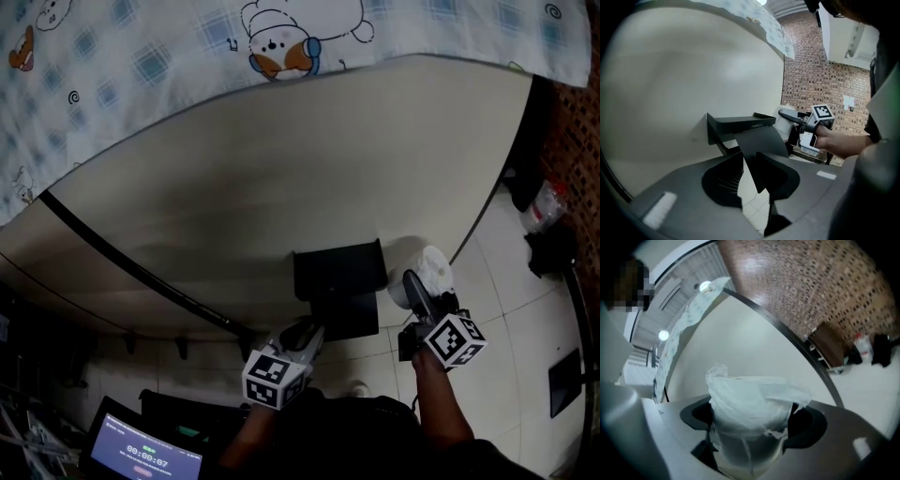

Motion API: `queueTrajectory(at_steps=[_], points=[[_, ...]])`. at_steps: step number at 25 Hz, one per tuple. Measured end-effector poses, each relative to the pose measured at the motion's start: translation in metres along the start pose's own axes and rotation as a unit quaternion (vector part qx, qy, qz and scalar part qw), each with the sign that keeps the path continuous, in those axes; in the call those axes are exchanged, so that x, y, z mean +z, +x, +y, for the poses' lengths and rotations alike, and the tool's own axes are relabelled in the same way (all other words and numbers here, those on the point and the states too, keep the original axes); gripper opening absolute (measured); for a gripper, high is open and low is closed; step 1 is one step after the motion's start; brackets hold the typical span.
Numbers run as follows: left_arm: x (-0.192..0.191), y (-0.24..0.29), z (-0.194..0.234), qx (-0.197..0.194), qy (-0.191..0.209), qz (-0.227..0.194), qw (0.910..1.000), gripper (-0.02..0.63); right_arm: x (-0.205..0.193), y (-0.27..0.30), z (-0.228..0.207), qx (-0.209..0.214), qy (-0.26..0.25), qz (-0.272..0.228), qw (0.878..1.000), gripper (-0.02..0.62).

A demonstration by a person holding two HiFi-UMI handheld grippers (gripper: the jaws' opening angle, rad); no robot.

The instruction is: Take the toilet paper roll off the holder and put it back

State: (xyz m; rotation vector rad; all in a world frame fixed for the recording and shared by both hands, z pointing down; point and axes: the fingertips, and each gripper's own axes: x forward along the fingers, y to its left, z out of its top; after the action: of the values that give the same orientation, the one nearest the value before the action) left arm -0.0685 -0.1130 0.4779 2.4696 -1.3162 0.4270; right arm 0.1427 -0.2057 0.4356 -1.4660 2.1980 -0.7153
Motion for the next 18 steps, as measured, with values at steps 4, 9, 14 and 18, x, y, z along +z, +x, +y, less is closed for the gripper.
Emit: queueTrajectory(at_steps=[4, 9, 14, 18], points=[[0.005, 0.0, -0.003, -0.005, -0.016, -0.005, 0.9998, 0.107, -0.027, 0.015, -0.005, 0.054, 0.1, 0.011, 0.993, 0.443], [-0.002, 0.0, 0.0, -0.008, -0.015, 0.001, 0.9999, 0.105, -0.055, 0.027, -0.005, 0.099, 0.18, 0.017, 0.979, 0.443], [0.002, -0.001, -0.002, -0.015, -0.031, 0.003, 0.9994, 0.103, -0.059, 0.029, -0.005, 0.135, 0.228, 0.004, 0.964, 0.443], [0.002, -0.001, -0.002, -0.033, -0.05, 0.0, 0.9982, 0.1, -0.056, 0.032, 0.0, 0.161, 0.259, -0.022, 0.952, 0.443]])
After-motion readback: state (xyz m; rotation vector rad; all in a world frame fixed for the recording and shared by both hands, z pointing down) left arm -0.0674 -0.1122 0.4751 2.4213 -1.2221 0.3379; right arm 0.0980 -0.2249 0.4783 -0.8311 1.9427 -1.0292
